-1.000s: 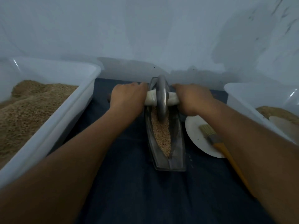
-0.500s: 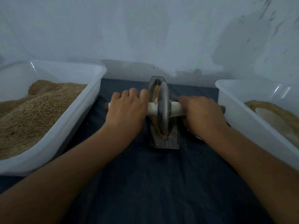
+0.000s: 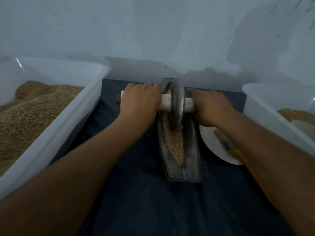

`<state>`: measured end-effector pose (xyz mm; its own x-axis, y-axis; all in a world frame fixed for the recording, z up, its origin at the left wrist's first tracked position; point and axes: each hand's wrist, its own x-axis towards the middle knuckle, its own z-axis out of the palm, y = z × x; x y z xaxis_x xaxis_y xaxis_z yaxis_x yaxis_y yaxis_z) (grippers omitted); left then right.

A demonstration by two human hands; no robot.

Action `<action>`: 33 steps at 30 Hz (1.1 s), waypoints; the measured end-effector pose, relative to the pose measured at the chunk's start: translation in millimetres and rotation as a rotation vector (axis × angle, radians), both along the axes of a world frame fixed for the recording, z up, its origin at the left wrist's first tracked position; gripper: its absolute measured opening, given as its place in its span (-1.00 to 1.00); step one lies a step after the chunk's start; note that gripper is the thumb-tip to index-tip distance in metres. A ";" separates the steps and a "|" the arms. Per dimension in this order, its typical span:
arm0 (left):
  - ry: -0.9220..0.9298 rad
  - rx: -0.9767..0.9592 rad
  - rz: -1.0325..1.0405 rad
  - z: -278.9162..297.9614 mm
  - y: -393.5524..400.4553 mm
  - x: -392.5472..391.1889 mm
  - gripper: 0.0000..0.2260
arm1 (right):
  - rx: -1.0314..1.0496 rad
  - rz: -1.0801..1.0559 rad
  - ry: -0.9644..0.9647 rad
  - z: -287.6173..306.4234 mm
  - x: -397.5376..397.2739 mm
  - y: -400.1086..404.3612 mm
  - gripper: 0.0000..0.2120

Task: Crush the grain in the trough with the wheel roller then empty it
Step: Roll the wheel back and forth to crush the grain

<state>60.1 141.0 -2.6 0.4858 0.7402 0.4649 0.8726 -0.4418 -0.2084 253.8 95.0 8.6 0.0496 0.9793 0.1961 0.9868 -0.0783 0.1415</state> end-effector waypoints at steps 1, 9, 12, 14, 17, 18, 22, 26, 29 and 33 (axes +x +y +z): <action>0.023 0.006 0.003 1.9 8.3 3.9 -0.82 | -0.024 -0.006 0.023 0.5 3.0 8.4 -0.43; 0.022 -0.053 0.018 6.0 37.5 12.2 -0.82 | -0.218 -0.008 0.002 20.8 5.5 50.1 -0.47; 0.010 -0.062 0.018 3.8 30.9 7.1 -0.81 | -0.173 -0.001 -0.026 20.9 1.2 44.4 -0.57; 0.004 -0.045 0.010 1.6 22.0 3.4 -0.79 | -0.105 -0.001 -0.031 17.0 -0.4 31.5 -0.58; -0.019 -0.027 0.000 -0.1 3.0 -2.3 -0.72 | -0.028 -0.008 -0.010 10.5 -4.6 6.1 -0.55; -0.025 -0.026 -0.001 0.5 -4.3 -4.4 -0.71 | -0.011 -0.004 -0.004 8.6 -6.7 -3.1 -0.54; -0.002 -0.018 -0.009 2.0 -38.9 -12.3 -0.65 | 0.019 0.033 -0.011 2.7 -14.5 -43.8 -0.48; 0.023 0.058 -0.038 4.6 -69.9 -18.4 -0.63 | 0.060 0.059 0.065 0.5 -21.6 -84.0 -0.52; 0.031 0.082 -0.050 6.7 -82.4 -21.2 -0.61 | 0.096 0.062 0.085 -0.6 -25.4 -101.3 -0.55; 0.031 0.093 -0.025 3.8 -85.1 -22.0 -0.64 | 0.098 0.065 0.110 -4.3 -25.4 -98.3 -0.55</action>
<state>38.1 55.9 1.2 0.5191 0.6819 0.5153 0.8538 -0.4413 -0.2761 228.5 -3.3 4.3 0.0131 0.9577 0.2876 0.9994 -0.0219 0.0274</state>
